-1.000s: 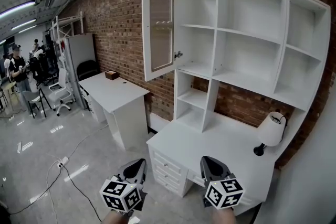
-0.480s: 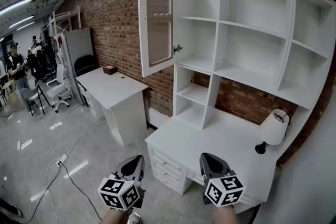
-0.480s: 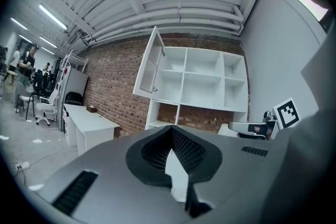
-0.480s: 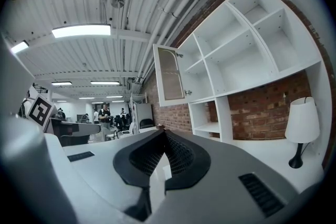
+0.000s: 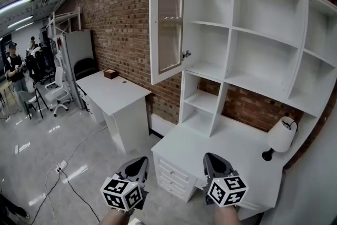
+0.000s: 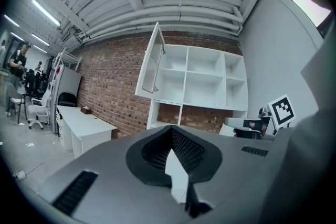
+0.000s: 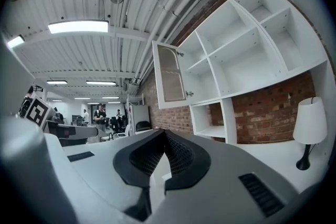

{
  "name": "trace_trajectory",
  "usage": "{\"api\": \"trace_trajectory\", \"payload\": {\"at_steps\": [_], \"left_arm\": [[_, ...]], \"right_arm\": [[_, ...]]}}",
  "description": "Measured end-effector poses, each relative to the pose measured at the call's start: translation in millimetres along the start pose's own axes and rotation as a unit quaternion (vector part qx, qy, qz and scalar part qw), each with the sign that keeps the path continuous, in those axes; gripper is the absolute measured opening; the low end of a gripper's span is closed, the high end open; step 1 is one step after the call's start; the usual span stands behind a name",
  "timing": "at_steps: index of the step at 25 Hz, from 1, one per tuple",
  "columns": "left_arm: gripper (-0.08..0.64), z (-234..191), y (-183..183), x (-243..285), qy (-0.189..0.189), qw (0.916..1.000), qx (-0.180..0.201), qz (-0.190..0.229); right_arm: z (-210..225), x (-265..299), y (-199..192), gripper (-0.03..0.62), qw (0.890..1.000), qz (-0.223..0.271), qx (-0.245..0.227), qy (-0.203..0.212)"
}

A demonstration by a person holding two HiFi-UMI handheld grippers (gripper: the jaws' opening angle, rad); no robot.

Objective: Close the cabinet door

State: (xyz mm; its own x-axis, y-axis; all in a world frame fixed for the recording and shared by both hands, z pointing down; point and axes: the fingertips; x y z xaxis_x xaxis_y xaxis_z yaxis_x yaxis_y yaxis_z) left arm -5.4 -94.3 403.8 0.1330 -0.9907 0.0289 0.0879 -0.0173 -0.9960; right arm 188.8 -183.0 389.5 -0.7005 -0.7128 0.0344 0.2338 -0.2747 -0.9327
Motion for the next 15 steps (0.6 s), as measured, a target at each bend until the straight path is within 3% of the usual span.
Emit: {"api": "trace_trajectory", "payload": {"at_steps": [15], "left_arm": [[0.008,-109.1,-10.9,31.1,-0.038,0.9992,-0.006,0.008]], "right_arm": [[-48.8,115.3,-9.9,0.028,1.0,-0.002,-0.007,-0.017]]}}
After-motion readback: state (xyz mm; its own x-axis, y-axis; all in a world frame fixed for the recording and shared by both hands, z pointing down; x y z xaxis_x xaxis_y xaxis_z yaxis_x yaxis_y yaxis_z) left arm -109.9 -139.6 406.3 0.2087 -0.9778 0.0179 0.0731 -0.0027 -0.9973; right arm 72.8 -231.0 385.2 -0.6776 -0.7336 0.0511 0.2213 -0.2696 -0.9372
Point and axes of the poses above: the fingertips, and each gripper's own axes: x forward along the fingers, z to its right, y out of its top, and after that the axes turned 15 degrees about x, right-handed
